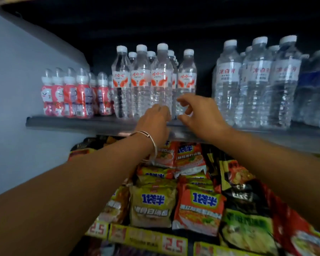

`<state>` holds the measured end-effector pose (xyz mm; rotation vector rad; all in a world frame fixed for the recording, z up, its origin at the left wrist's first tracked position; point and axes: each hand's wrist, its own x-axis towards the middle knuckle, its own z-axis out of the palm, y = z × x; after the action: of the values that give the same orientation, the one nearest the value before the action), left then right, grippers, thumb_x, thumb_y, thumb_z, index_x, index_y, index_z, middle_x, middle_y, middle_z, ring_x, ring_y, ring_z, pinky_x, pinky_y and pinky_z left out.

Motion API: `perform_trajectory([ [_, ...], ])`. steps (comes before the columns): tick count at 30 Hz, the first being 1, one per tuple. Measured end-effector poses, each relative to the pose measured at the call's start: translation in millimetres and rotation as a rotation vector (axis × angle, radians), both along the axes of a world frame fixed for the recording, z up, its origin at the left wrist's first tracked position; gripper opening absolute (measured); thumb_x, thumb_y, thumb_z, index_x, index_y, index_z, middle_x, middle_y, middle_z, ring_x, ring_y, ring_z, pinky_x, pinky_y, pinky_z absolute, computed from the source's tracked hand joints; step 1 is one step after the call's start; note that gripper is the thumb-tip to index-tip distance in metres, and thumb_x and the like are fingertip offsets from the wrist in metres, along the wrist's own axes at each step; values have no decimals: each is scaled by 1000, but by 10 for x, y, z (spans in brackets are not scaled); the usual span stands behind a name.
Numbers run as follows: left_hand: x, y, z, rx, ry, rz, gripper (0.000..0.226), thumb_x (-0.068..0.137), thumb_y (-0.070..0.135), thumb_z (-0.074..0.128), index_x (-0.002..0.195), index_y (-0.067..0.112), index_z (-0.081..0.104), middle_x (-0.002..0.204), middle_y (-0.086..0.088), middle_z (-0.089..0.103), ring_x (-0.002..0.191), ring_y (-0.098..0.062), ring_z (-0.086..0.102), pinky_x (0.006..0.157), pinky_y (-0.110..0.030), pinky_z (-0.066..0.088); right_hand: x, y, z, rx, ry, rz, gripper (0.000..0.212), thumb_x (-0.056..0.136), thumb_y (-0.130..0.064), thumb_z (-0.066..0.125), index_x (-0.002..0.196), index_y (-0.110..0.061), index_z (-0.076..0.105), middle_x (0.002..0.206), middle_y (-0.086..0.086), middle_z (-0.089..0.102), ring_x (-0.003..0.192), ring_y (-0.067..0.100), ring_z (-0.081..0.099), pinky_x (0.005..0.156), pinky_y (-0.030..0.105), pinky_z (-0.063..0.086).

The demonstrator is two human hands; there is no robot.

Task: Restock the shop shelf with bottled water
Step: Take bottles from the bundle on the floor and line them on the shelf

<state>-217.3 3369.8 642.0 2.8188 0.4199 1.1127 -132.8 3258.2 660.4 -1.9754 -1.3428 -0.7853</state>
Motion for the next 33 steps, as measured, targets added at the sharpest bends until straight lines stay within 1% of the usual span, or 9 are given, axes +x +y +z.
perform_trajectory([
  [4, -79, -415, -577, -32, 50, 34, 23, 83, 14, 57, 105, 9, 50, 114, -13, 49, 108, -33, 47, 88, -44, 41, -51, -441, -771, -150, -19, 27, 39, 80, -8, 64, 119, -11, 58, 113, 10, 61, 104, 27, 56, 88, 38, 45],
  [8, -80, -700, -1421, -74, 265, 143, 41, 89, 20, 52, 128, 14, 41, 134, -9, 39, 125, -30, 39, 94, -42, 35, -19, -708, -1643, -377, 51, -38, 43, 86, -20, 63, 127, -11, 52, 121, 9, 56, 116, 28, 49, 92, 35, 39],
  [10, -75, -777, -1939, -83, 367, 158, 45, 87, 18, 54, 130, 16, 39, 135, -8, 38, 126, -31, 39, 95, -44, 36, 15, -795, -2131, -536, 108, -74, 47, 89, -27, 60, 132, -12, 47, 130, 10, 51, 122, 28, 45, 97, 35, 39],
  [13, -48, -872, -2722, -123, 524, 177, 50, 85, 20, 59, 130, 16, 39, 133, -9, 39, 125, -33, 40, 96, -46, 35, 79, -886, -2914, -709, 158, -120, 46, 88, -21, 59, 131, -10, 46, 131, 12, 50, 122, 29, 44, 99, 36, 38],
  [18, -25, -1036, -4020, -213, 668, 164, 41, 88, 15, 53, 127, 15, 41, 132, -9, 40, 123, -32, 40, 94, -41, 35, 120, -1035, -4243, -871, 316, -95, 36, 84, -5, 55, 120, -8, 52, 120, 14, 54, 113, 31, 49, 88, 35, 42],
  [22, -59, -1129, -5207, -272, 830, 160, 60, 86, 12, 53, 141, 18, 30, 144, -8, 31, 132, -31, 33, 103, -45, 33, 138, -1110, -5545, -945, 455, -80, 44, 86, -16, 58, 129, -10, 48, 128, 15, 52, 115, 32, 50, 96, 40, 44],
  [25, -106, -1181, -6144, -331, 982, 158, 67, 88, 16, 52, 146, 18, 18, 151, -8, 20, 138, -29, 25, 109, -44, 29, 86, -1183, -6434, -1002, 618, -115, 45, 91, -12, 49, 136, -10, 43, 134, 13, 47, 119, 29, 49, 97, 32, 42],
  [30, -119, -1237, -7567, -483, 1114, 165, 57, 85, 11, 54, 137, 21, 31, 144, -6, 27, 133, -28, 28, 107, -41, 28, 18, -1174, -7958, -1104, 787, -134, 51, 90, -22, 56, 137, -11, 39, 140, 11, 42, 129, 27, 39, 103, 32, 35],
  [33, -93, -1216, -8320, -503, 1150, 157, 60, 88, 11, 50, 142, 22, 25, 148, -5, 23, 137, -26, 23, 111, -38, 19, -20, -1123, -8745, -1117, 877, -177, 61, 88, -29, 61, 141, -12, 34, 144, 10, 37, 132, 27, 36, 106, 34, 35],
])
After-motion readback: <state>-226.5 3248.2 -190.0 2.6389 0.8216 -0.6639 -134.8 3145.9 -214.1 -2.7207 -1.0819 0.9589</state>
